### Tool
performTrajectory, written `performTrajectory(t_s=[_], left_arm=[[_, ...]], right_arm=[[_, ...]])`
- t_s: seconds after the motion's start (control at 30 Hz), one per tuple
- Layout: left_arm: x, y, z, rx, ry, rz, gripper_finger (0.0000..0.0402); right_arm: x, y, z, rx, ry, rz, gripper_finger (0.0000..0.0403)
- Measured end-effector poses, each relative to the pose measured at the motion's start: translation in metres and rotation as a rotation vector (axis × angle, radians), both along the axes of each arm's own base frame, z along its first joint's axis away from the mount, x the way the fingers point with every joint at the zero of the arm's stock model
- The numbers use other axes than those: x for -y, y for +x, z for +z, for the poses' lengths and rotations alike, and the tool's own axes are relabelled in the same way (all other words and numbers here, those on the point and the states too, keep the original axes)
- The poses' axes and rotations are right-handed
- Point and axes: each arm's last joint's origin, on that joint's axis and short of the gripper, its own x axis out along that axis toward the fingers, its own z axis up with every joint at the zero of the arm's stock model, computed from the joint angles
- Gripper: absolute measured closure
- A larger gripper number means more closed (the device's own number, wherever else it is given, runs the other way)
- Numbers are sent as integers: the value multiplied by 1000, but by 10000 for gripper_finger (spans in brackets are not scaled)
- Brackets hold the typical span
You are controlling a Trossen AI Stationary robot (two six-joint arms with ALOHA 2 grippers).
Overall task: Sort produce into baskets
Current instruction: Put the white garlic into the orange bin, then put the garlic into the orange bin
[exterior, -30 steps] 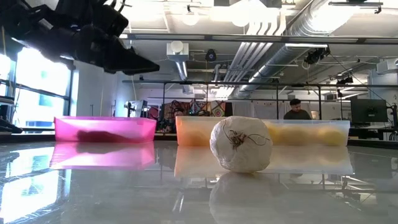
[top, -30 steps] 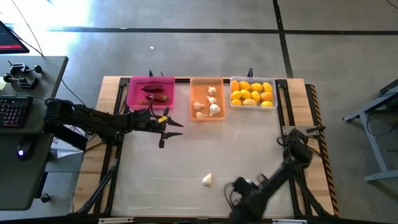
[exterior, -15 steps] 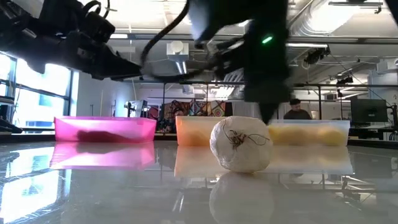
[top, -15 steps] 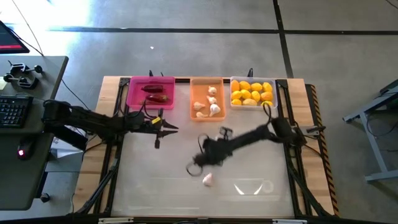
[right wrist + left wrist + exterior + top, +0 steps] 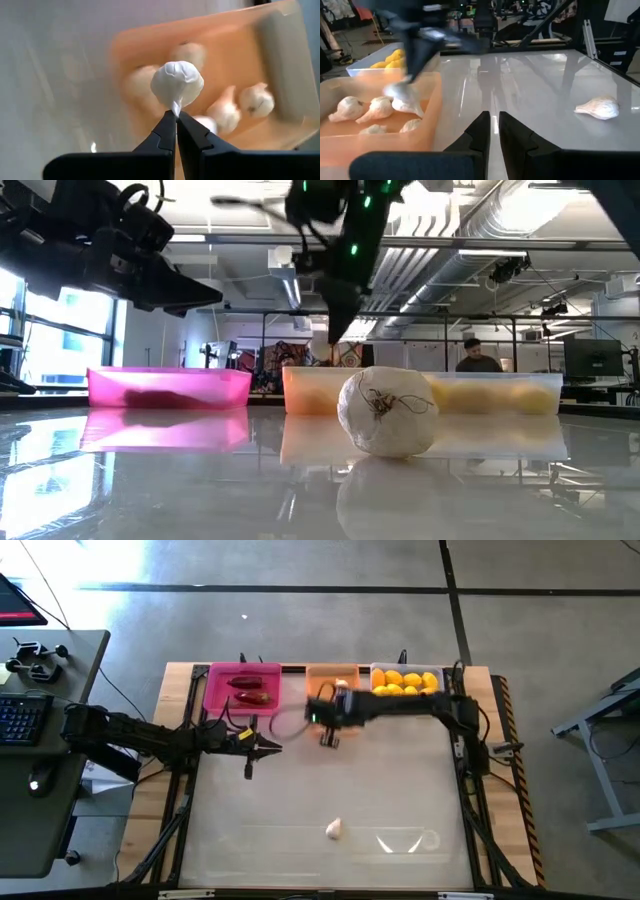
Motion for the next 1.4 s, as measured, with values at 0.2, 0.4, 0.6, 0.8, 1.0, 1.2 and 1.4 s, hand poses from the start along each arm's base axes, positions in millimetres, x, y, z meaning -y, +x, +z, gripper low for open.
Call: performTrajectory(t_s=[0.2, 0.4, 0.6, 0.8, 1.0, 1.2, 1.4], left_arm=[[0, 0, -1, -8, -18, 3, 376], [0, 0, -1, -7, -25, 7, 376], [0, 0, -1, -7, -26, 12, 376], [-1, 0, -1, -7, -28, 31, 376], [-2, -1, -3, -27, -32, 48, 376], [-1, -1, -5, -50, -13, 45, 376], [-1, -1, -6, -62, 7, 40, 376]], right_arm=[[71, -3, -8, 37, 36, -22, 403], [115, -7, -27, 76, 132, -23, 403], [132, -6, -44, 74, 142, -32, 402], [132, -6, -43, 81, 145, -50, 347], [120, -6, -31, 11, 167, -101, 258], [53, 1, -3, -13, 11, -47, 284], [-26, -3, 8, 49, 40, 27, 391]])
